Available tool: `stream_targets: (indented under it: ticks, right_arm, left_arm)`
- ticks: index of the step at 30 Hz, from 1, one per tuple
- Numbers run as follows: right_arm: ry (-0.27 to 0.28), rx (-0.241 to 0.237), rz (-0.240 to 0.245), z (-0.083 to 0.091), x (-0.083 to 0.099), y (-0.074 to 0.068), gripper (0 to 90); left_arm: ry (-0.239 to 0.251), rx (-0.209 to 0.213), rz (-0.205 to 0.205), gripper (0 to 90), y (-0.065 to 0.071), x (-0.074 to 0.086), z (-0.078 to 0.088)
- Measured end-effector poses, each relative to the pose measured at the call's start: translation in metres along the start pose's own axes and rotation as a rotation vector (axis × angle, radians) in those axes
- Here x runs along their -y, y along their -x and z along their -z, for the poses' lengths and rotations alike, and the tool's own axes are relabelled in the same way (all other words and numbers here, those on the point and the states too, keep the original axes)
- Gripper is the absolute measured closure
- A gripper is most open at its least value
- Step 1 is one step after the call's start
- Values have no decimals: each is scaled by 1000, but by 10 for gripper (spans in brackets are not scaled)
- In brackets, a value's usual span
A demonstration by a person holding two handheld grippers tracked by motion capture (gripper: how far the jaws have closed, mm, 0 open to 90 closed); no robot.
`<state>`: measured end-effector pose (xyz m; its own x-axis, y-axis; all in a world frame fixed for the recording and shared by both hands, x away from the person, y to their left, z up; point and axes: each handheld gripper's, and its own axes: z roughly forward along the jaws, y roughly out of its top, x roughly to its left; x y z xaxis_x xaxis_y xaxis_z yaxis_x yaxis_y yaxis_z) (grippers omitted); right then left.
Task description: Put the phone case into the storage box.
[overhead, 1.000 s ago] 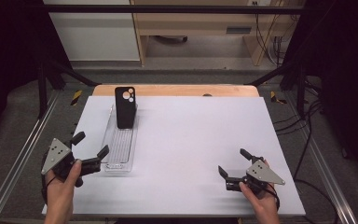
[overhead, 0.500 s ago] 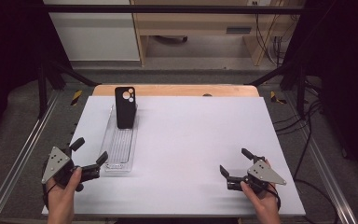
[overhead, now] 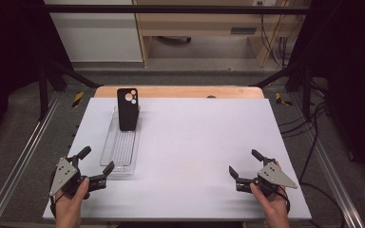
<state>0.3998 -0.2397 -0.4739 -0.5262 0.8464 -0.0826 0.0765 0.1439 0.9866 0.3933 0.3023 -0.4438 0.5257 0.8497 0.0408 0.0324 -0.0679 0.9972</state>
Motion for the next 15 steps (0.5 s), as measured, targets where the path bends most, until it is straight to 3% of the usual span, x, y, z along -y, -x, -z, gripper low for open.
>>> stream_targets:
  ticks: [5, 15]
  right_arm:
    - [14, -5, -31, 2, 1, 5, 26]
    - [48, -33, -40, 2, -2, 0, 25]
  left_arm:
    - [-8, -12, -19, 10, 3, 7, 6]
    - [28, -48, 3, 9, -1, 8, 18]
